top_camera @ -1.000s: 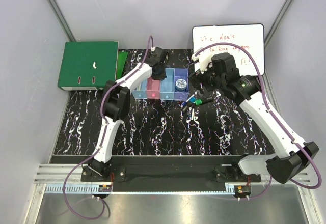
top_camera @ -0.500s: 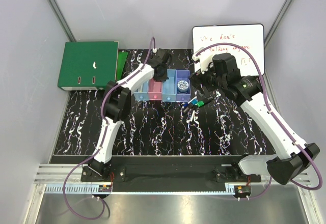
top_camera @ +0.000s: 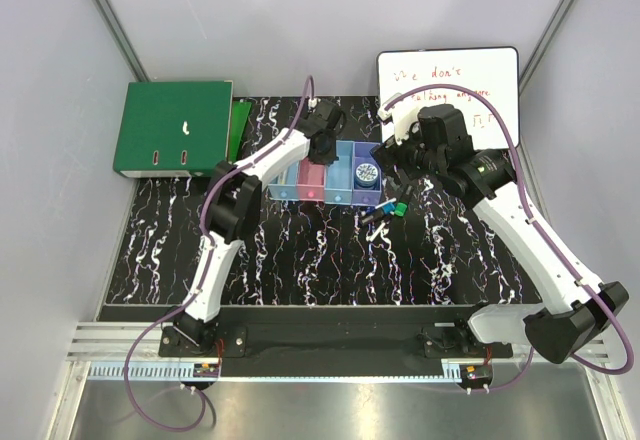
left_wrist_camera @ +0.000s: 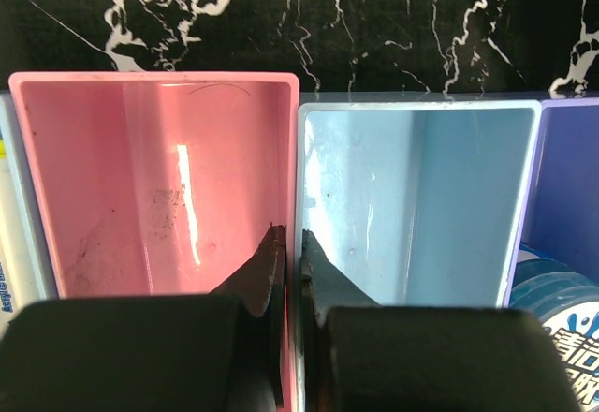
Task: Sort the stationery into containers
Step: Move the storage box to the center of the board.
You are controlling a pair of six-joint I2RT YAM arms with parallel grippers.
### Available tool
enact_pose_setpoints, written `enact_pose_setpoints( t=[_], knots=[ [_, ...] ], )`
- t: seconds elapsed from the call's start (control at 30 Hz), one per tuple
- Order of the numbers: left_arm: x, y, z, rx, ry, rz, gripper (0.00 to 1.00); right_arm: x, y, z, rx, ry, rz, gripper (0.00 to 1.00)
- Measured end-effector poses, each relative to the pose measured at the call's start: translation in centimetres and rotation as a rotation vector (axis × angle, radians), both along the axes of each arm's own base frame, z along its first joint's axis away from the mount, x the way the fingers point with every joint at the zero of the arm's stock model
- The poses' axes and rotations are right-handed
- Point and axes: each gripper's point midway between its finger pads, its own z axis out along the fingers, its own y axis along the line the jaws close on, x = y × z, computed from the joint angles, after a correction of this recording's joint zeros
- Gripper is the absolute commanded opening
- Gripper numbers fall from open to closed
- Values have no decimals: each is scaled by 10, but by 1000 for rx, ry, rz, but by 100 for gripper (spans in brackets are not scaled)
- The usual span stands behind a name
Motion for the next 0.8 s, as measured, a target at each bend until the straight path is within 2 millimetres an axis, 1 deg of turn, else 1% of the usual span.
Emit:
enact_pose_setpoints(
  t=[0.23,0.5,0.53,0.6,0.63,0.73,0.77,0.8],
  knots=[
    [-8,-5,0,-2,0,-12,0,0,0,1,2,-3,0,99],
    [-21,-9,0,-5,9,-10,0,-3,-1,5,9,-13,-1,99],
    [-22,-9,0,-4,8,-10,1,-3,-2,6,10,-15,0,99],
    [-23,-10,1,-4,8,-9,8,-3,-2,7,12,-18,-1,99],
    [-23,-10,1,-3,8,-8,13,-4,-2,7,12,-18,-1,99],
    [-23,-10,1,-11,11,1,21,-5,-3,6,11,-18,-1,99],
    [-23,-10,1,-16,14,5,26,-5,-3,6,10,-16,-1,99],
    [-24,-11,0,-22,22,7,28,-5,-3,5,9,-14,-1,100]
  ],
)
